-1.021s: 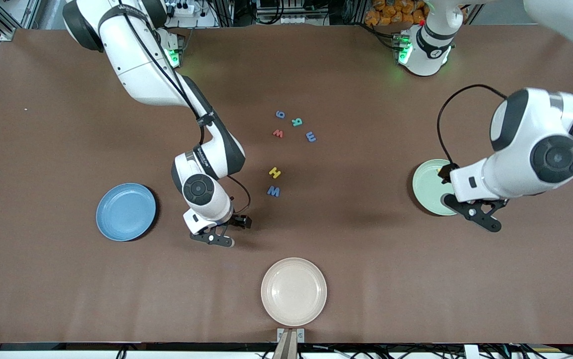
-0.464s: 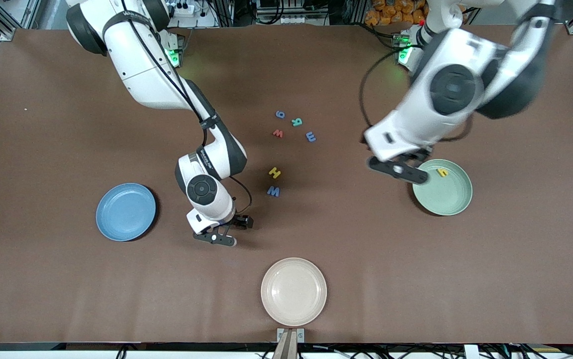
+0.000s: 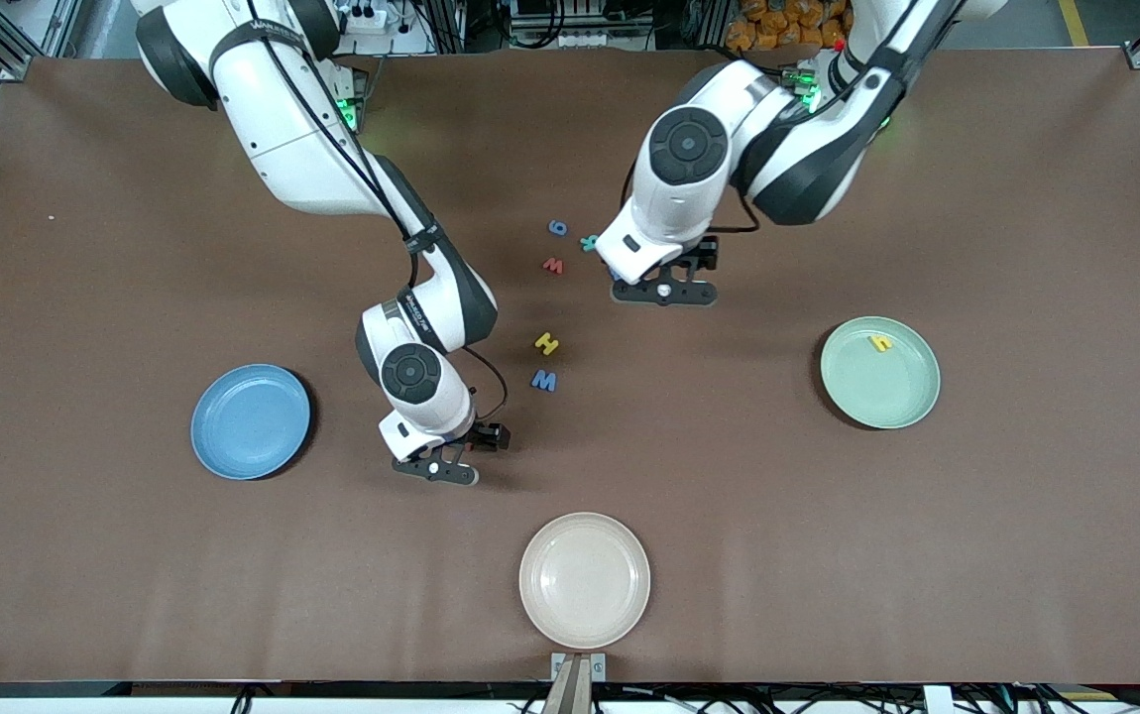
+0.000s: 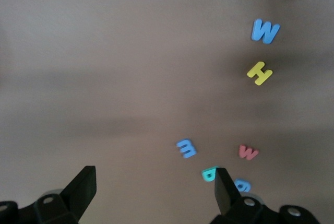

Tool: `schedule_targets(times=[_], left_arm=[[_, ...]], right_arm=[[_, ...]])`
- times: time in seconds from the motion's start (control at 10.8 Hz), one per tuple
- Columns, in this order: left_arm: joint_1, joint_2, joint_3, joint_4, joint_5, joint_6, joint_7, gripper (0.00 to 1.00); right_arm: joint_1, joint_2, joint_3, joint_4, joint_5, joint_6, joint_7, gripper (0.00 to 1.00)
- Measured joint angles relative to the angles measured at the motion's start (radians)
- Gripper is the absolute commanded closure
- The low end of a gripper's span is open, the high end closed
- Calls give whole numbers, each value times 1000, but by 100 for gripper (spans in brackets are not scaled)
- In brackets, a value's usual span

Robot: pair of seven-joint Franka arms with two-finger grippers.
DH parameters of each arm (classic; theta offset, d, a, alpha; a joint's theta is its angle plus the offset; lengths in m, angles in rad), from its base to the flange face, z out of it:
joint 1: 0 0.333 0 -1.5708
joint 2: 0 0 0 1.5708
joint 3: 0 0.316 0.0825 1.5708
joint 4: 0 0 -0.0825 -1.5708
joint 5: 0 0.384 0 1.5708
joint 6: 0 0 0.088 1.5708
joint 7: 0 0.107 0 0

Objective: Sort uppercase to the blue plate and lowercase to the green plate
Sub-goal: 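Move the left gripper to the blue m while the right gripper lifts the Q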

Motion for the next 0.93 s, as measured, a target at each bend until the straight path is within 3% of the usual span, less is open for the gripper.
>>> schedule_targets(times=[0.09,0.19,0.28,0.56,0.93], left_arm=[[-15,7,-9,-68,-4,97,-58,0],[-34,19,-13,-127,-5,180,-120,0],[-55,35,-14,-163,-5,235,-182,0],[-96,94,-16,-225,-5,375,-352,0],[-93,150,-12,-369,-5,631,-414,0]], right_arm=[[0,0,0,0,0,0,0,76],[0,-4,-2,0,0,0,0,94],[0,-9,-3,0,0,-1,0,100],[0,-18,-5,0,-1,-7,0,100],[0,-25,-9,2,-1,1,0,100]])
